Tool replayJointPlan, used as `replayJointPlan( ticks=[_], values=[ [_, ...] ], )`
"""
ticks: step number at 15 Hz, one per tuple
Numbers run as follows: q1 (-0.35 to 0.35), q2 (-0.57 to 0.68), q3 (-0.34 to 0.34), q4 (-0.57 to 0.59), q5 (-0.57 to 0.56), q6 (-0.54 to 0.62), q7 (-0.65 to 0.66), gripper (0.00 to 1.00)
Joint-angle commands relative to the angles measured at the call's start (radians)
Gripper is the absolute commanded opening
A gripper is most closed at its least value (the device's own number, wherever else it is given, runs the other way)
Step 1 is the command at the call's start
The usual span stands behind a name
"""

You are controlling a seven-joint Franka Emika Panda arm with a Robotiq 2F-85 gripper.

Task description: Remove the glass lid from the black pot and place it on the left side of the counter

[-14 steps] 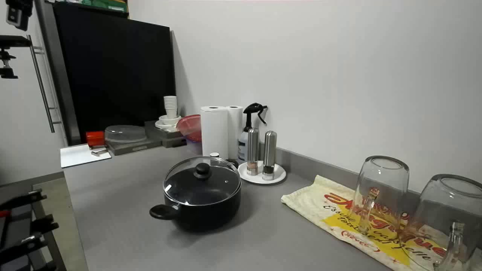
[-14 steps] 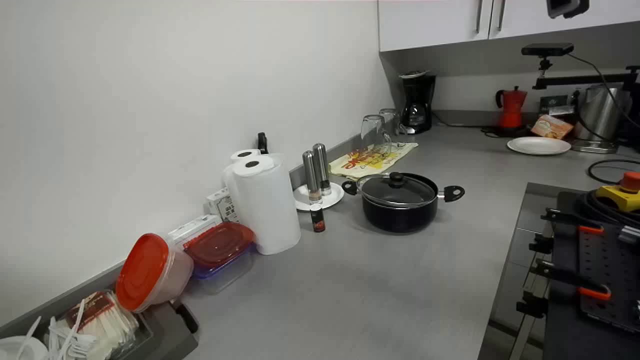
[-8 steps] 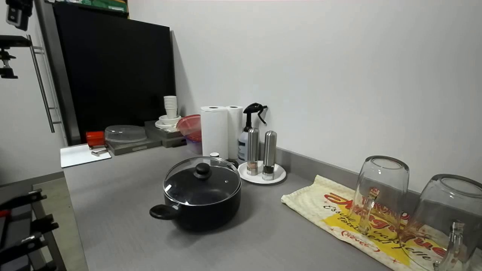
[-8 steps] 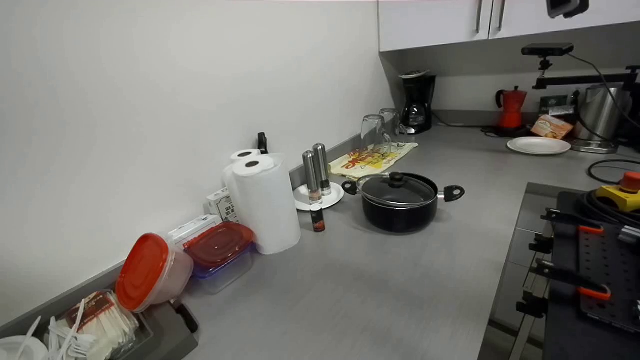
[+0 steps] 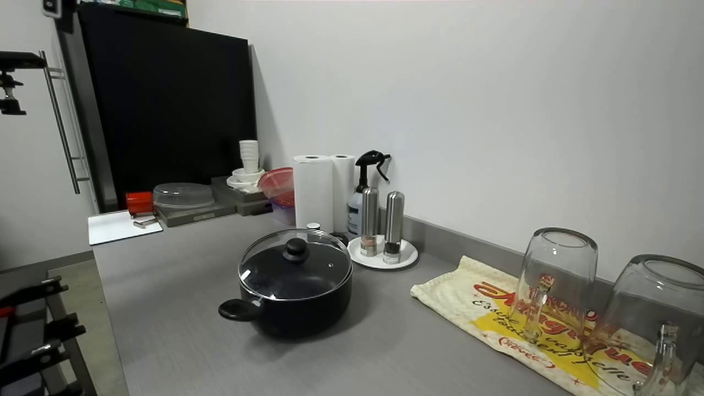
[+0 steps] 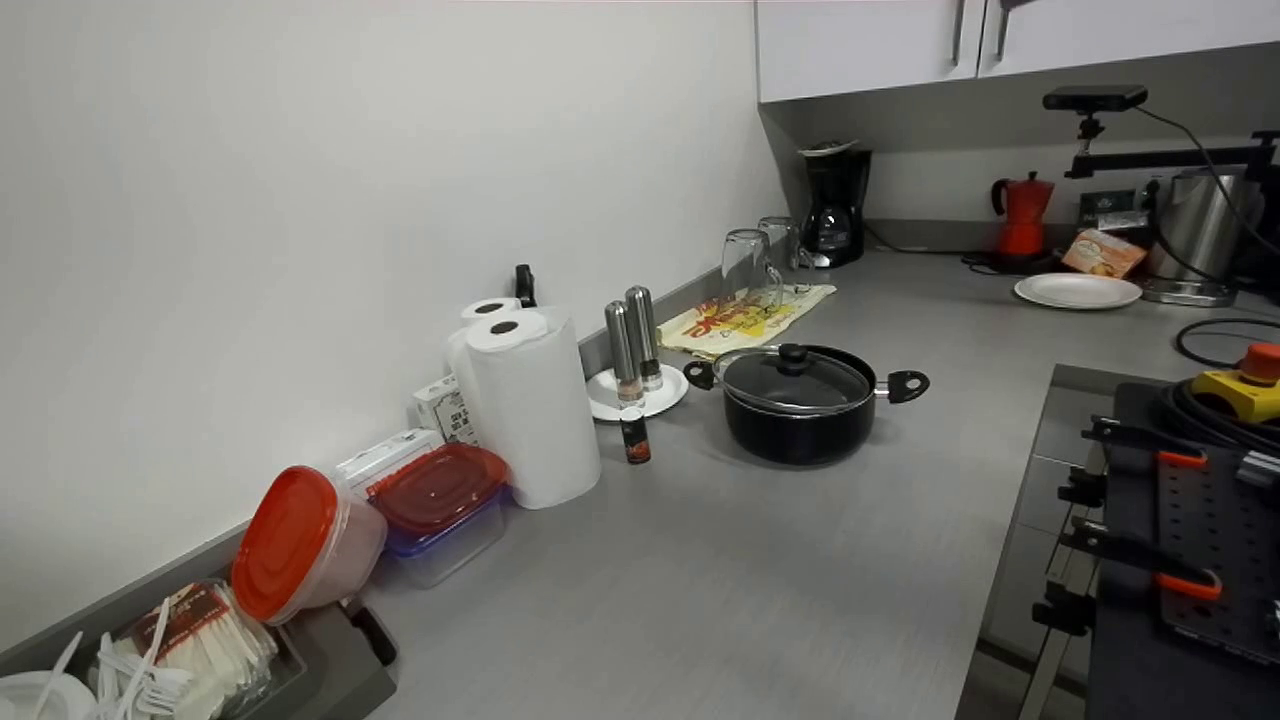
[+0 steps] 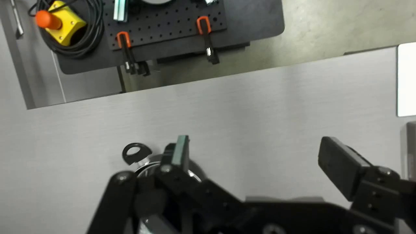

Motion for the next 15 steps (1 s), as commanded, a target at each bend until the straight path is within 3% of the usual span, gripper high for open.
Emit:
replayJointPlan(
  ticks=[1,7,15],
  values=[
    [-0.066,0.139,-0.026,0.190,-0.133,0.026,-0.005,1.00],
    [-0.110,0.394,-0.102,0.382,-0.236,0.144,0.002,1.00],
    [-0.112,0.648,-0.247,0.265,-0.110,0.319,-0.013,1.00]
  ],
)
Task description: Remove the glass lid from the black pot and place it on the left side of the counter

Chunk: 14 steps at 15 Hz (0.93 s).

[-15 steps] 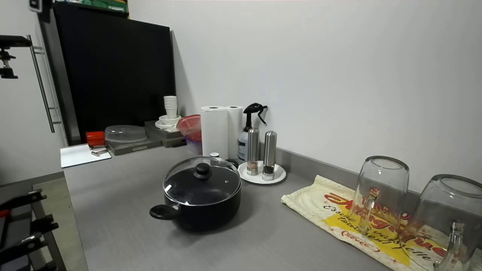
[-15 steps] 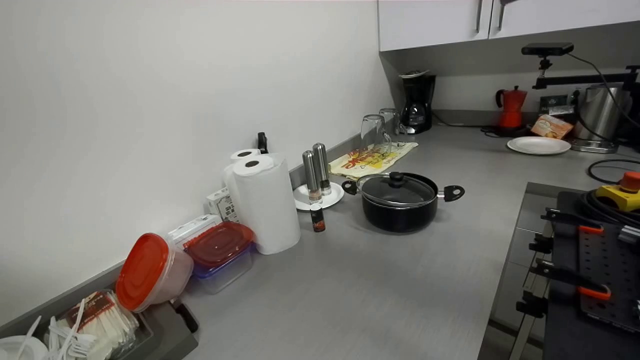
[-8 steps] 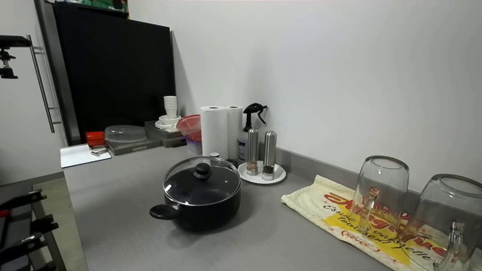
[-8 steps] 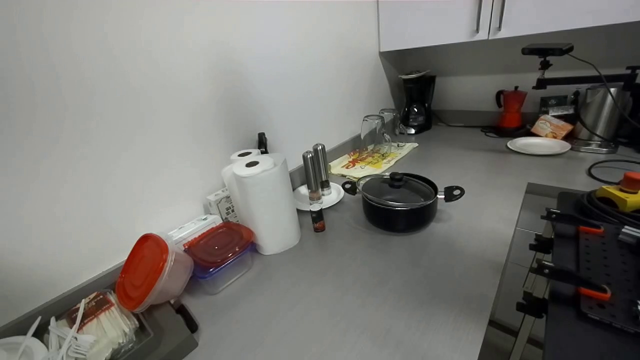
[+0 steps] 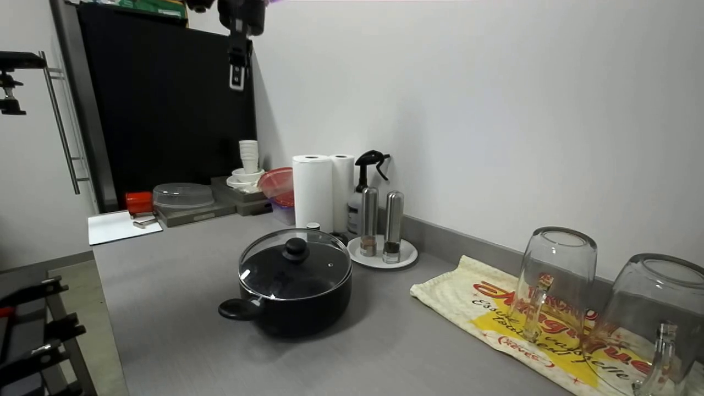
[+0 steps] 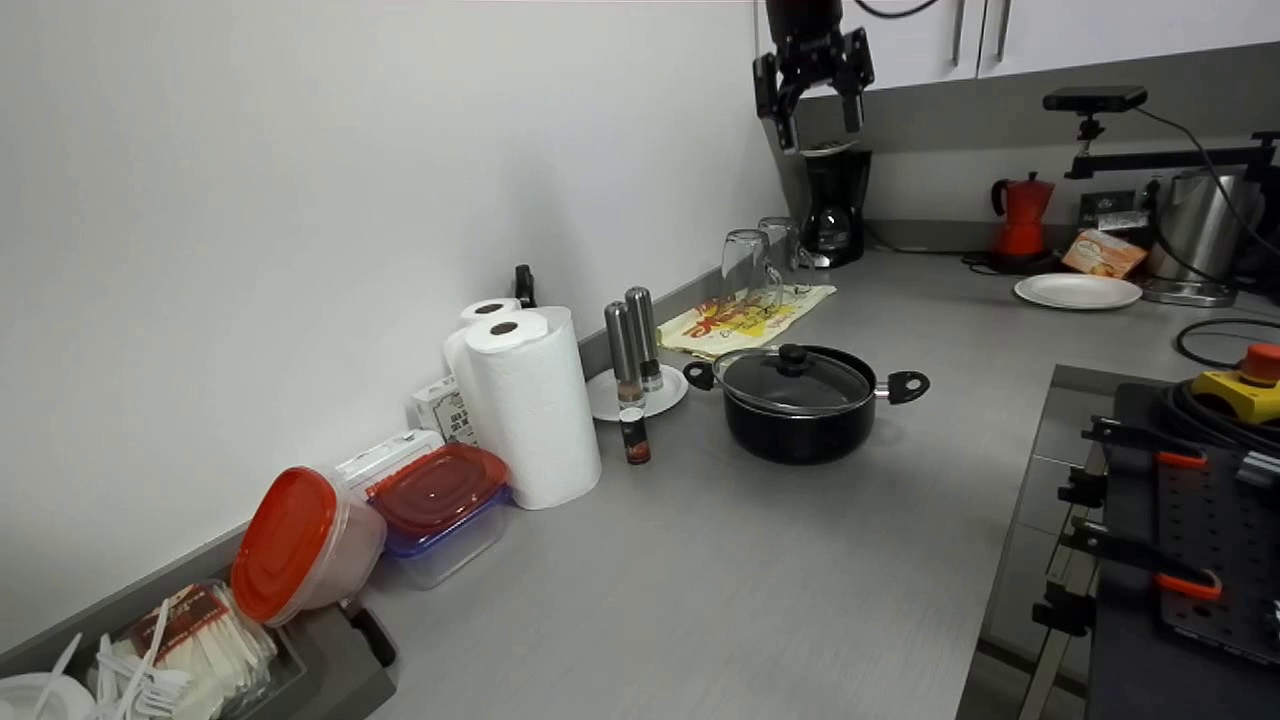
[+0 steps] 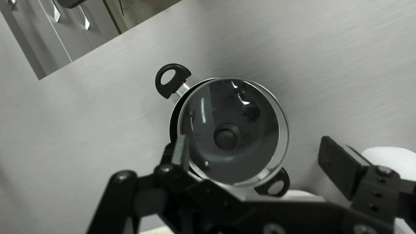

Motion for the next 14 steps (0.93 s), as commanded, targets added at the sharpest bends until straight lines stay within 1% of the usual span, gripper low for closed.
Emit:
replayJointPlan(
  ticks=[1,4,7,11,14],
  values=[
    [0.011,0.083,-0.041,-0.051,0.092,0.058,-0.013,1.00],
    [0.018,0.135,-0.050,-0.096,0.165,0.088,-0.013,1.00],
    [0.024,0.184,-0.054,-0.127,0.210,0.119,-0.004,1.00],
    [0.011,0.241,-0.077,-0.115,0.256,0.159,0.003,1.00],
    [0.002,0.251,-0.107,-0.100,0.275,0.200,0.020,1.00]
  ],
)
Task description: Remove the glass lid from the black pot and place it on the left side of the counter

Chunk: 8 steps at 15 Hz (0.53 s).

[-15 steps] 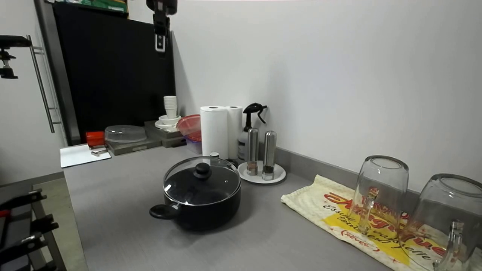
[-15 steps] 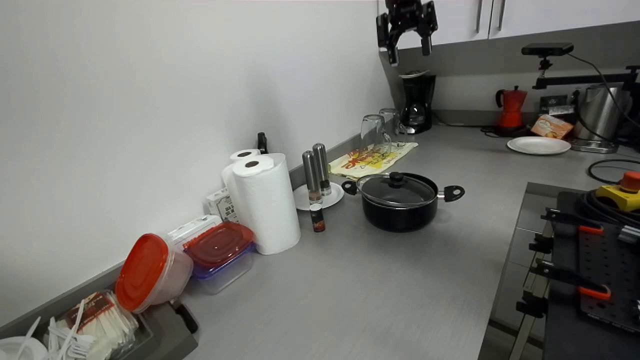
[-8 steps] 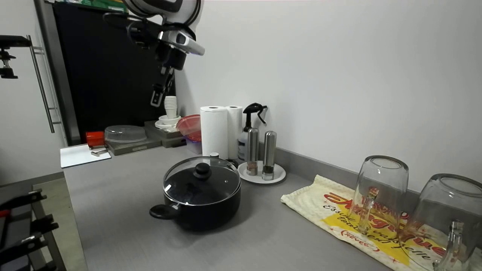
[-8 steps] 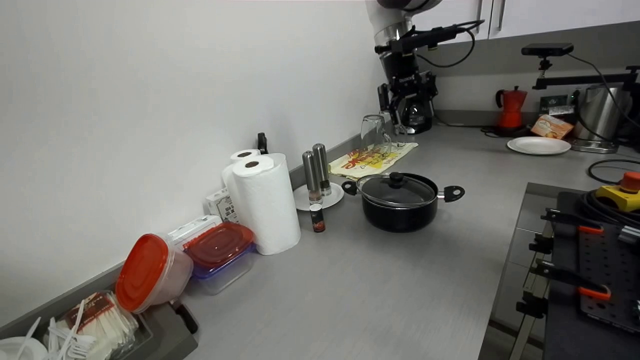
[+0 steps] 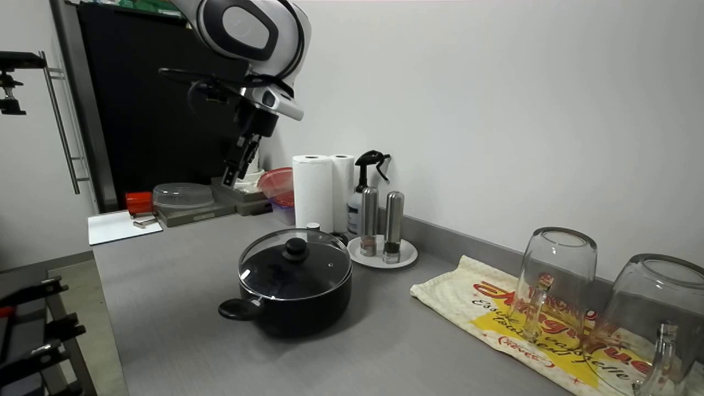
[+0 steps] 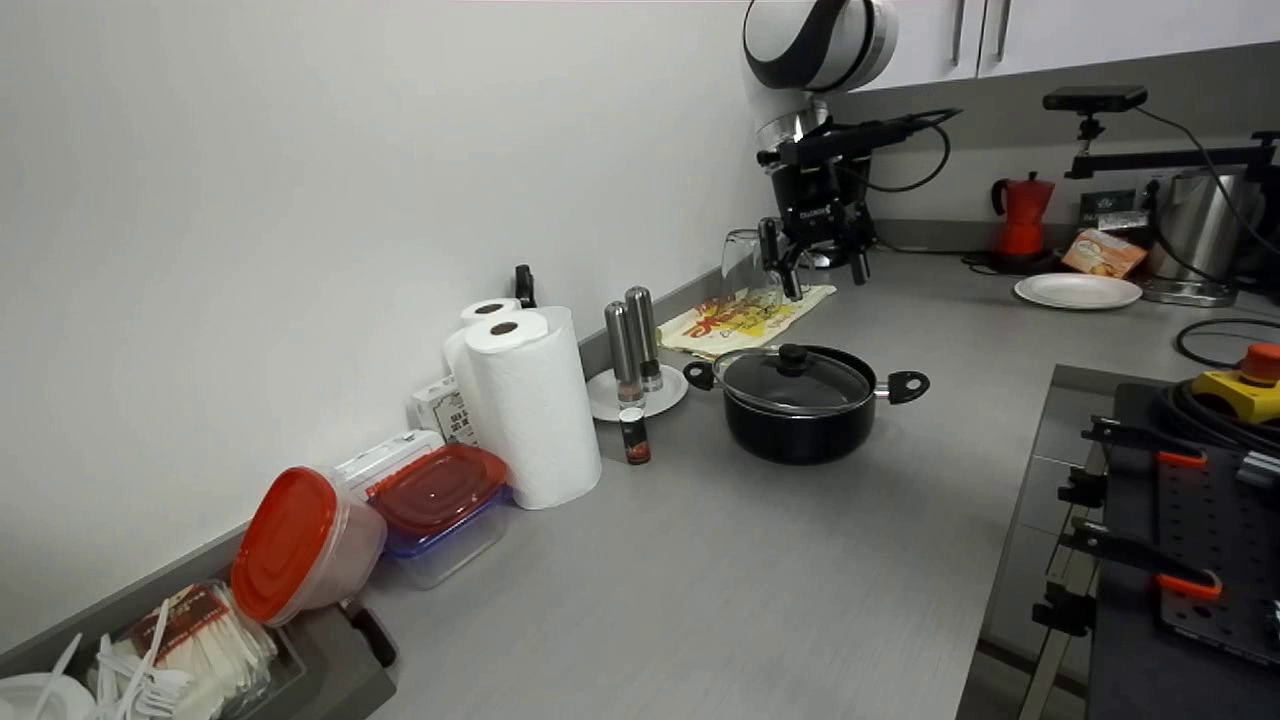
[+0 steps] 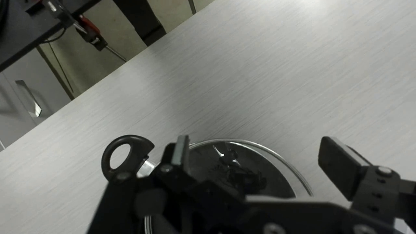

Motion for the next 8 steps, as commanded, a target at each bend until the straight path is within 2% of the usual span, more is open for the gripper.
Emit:
replayJointPlan(
  ticks=[1,8],
  values=[
    [-0.002,0.004,-0.043,0.030,0.034,0.062,0.044,1.00],
    [0.004,0.048,-0.081,0.066,0.034,0.290,0.198,1.00]
  ],
)
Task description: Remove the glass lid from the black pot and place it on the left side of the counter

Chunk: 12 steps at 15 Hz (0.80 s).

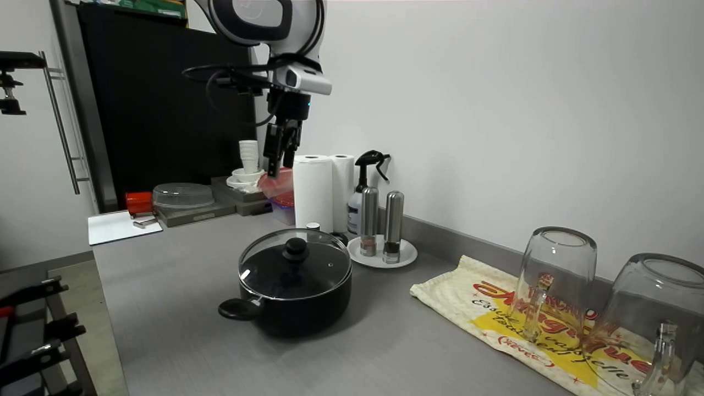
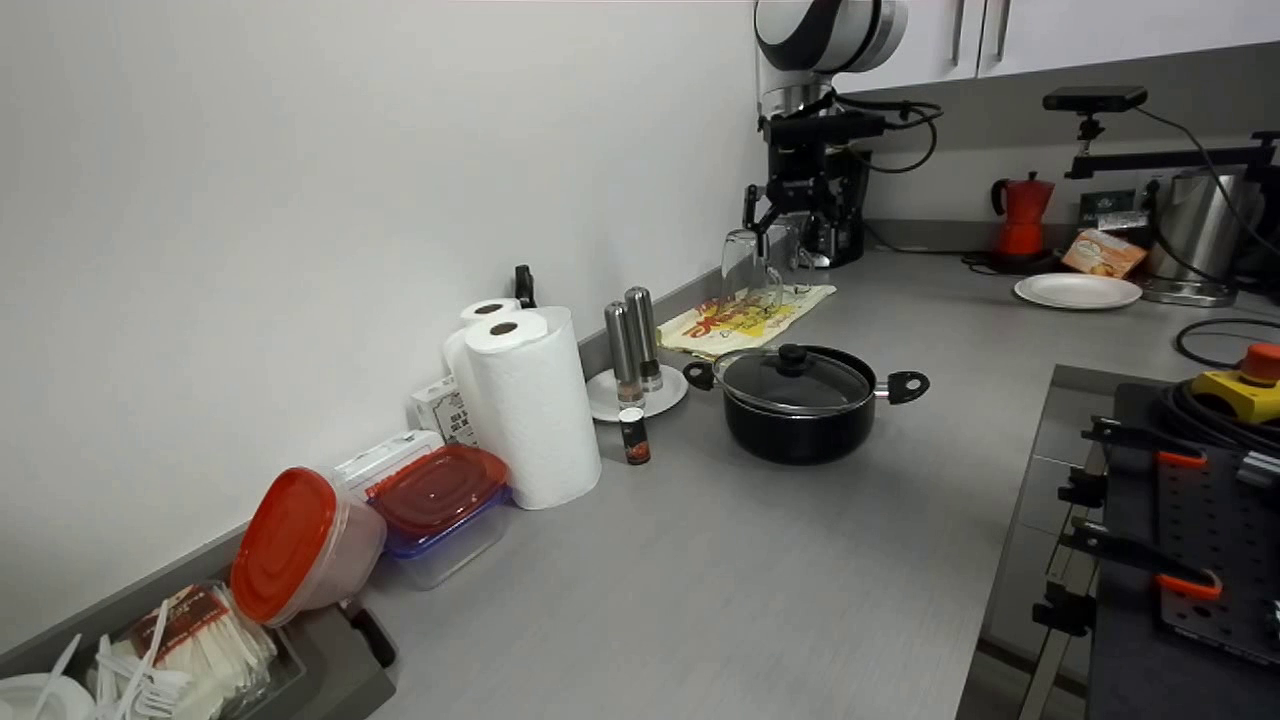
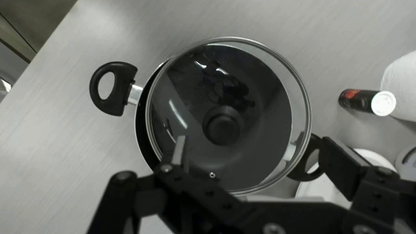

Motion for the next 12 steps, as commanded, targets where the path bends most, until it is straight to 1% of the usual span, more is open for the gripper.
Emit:
replayJointPlan(
  ticks=[1,6,9,12],
  values=[
    [0.021,0.060,-0.004,0.001,0.022,0.116,0.091,1.00],
    [0.046,0.157,0.010,-0.055,0.037,0.216,0.156,1.00],
    [0.053,0.204,0.002,-0.080,0.037,0.245,0.177,1.00],
    [0.051,0.214,-0.014,-0.084,0.027,0.258,0.196,1.00]
  ],
)
